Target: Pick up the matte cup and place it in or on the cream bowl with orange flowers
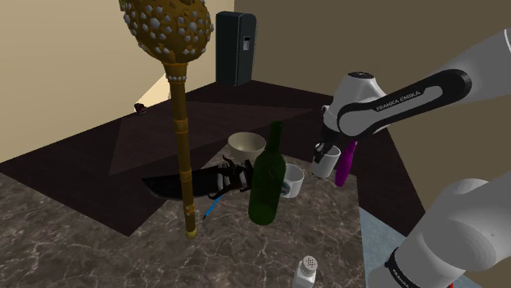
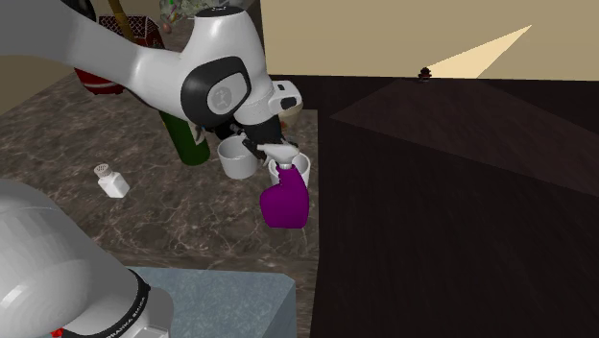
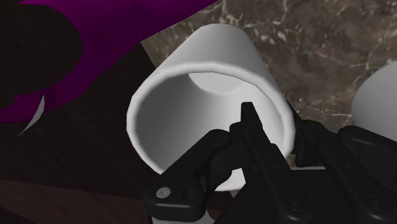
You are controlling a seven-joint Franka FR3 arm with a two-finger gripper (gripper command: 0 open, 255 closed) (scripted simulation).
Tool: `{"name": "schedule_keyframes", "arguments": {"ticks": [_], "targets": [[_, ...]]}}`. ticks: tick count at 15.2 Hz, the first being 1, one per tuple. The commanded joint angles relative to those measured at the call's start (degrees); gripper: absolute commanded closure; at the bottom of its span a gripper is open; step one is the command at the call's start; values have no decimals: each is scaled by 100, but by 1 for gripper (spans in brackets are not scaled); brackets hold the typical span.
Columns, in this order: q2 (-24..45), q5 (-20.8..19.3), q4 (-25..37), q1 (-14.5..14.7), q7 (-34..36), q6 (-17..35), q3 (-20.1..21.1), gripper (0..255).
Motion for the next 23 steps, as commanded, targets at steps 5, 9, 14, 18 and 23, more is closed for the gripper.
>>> {"name": "schedule_keyframes", "arguments": {"ticks": [5,9,14,18,23], "targets": [[1,0,0,0,0,0,0,255],[-128,25,74,10,-20,-202,13,255],[-412,86,285,34,-66,-695,51,255],[-600,134,477,52,-99,-1074,83,255],[-787,189,745,74,-139,-1528,123,255]]}}
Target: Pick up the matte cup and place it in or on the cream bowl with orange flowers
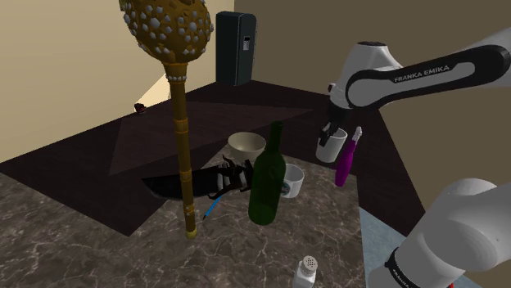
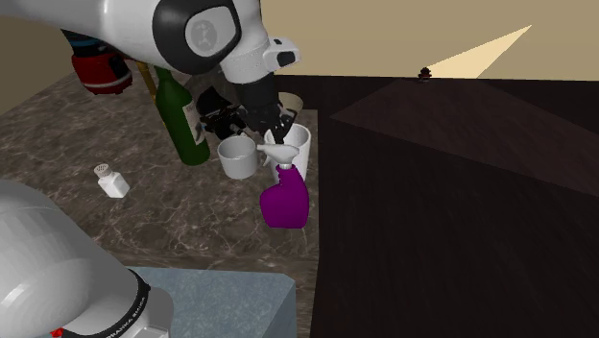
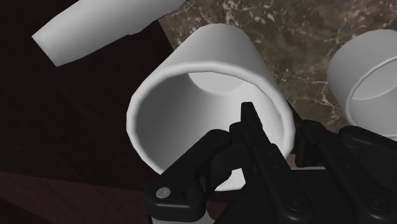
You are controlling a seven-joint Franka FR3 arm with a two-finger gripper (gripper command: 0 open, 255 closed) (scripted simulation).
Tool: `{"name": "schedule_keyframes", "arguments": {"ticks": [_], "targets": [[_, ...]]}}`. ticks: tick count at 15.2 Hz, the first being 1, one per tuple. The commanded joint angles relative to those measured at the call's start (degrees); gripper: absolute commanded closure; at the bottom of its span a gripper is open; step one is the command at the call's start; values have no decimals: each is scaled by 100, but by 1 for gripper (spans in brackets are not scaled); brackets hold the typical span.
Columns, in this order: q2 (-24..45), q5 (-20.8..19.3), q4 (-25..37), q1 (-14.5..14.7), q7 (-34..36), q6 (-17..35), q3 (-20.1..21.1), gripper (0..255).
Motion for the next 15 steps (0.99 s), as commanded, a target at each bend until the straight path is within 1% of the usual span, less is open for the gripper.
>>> {"name": "schedule_keyframes", "arguments": {"ticks": [1,15], "targets": [[-57,15,118,0,-37,-173,-3,255],[-313,151,1027,55,-136,-1335,103,255]]}}
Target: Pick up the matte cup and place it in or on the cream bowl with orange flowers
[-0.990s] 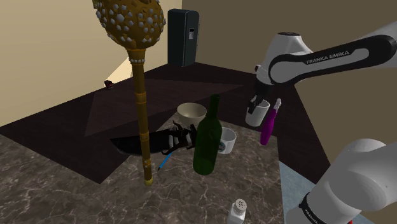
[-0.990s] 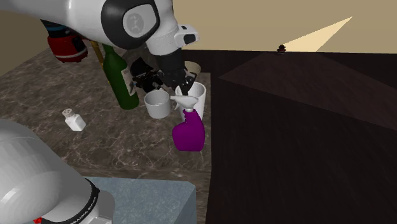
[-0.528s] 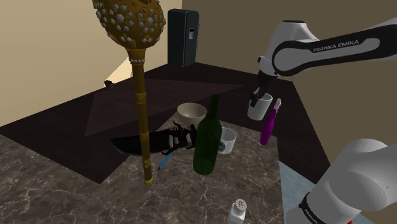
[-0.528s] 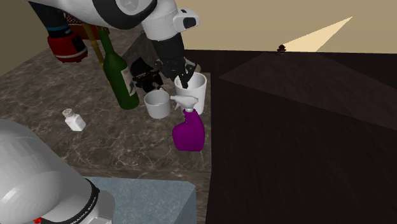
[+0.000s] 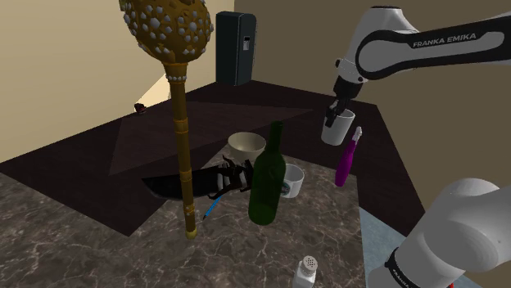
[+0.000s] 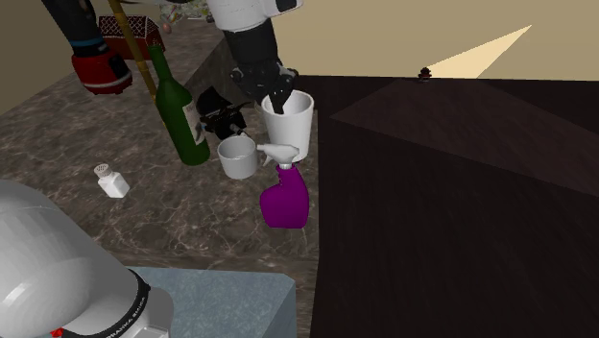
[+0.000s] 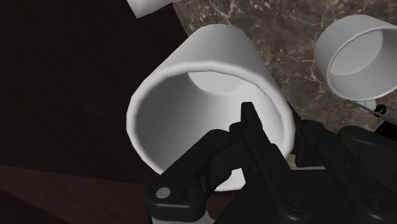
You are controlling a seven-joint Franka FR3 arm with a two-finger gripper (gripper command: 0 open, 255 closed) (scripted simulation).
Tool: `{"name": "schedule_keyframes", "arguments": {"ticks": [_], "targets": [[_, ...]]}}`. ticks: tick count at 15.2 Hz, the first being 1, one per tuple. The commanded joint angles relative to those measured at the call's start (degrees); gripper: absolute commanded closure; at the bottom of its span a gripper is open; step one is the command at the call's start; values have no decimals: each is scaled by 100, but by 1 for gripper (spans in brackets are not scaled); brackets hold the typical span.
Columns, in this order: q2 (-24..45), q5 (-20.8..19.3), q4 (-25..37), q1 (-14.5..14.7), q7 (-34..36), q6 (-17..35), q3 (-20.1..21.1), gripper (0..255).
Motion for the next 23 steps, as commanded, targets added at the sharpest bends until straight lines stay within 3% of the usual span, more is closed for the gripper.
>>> {"name": "schedule_keyframes", "arguments": {"ticks": [1,12,23], "targets": [[-36,21,145,10,-5,-181,25,255],[1685,355,1766,453,885,-190,709,255],[3792,323,4313,812,1711,-729,1236,255]]}}
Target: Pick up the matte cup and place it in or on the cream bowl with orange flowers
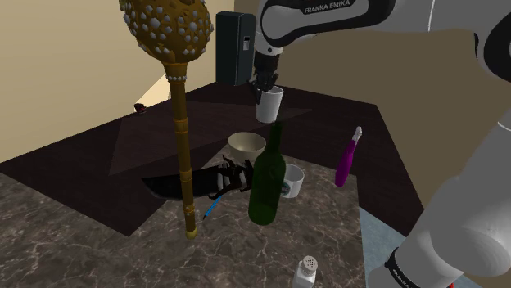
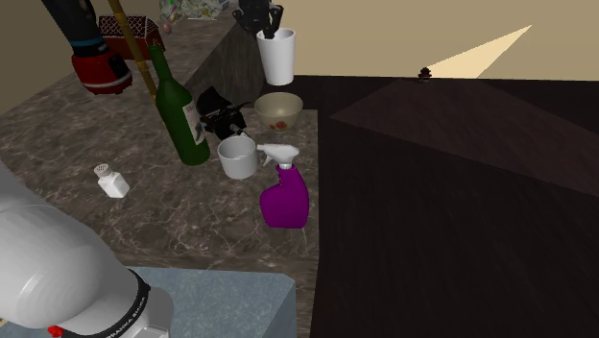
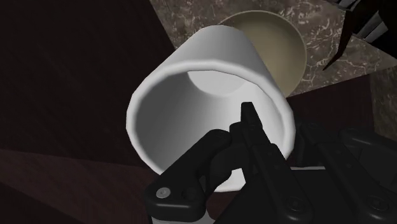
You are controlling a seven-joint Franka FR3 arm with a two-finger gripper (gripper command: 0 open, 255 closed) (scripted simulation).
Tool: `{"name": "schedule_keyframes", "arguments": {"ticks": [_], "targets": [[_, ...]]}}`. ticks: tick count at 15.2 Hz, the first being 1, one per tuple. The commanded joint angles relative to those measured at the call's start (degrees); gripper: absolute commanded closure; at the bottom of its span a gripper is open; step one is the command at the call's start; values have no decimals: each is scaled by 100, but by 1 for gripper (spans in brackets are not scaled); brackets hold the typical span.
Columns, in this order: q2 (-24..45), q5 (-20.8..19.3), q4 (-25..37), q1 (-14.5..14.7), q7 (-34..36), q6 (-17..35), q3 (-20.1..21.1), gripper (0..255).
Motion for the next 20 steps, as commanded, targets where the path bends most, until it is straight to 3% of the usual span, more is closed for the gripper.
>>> {"name": "schedule_keyframes", "arguments": {"ticks": [1,4,20], "targets": [[430,-36,592,77,142,-179,77,255],[1092,-102,1526,203,317,-479,160,255],[1140,-171,362,187,479,724,139,255]]}}
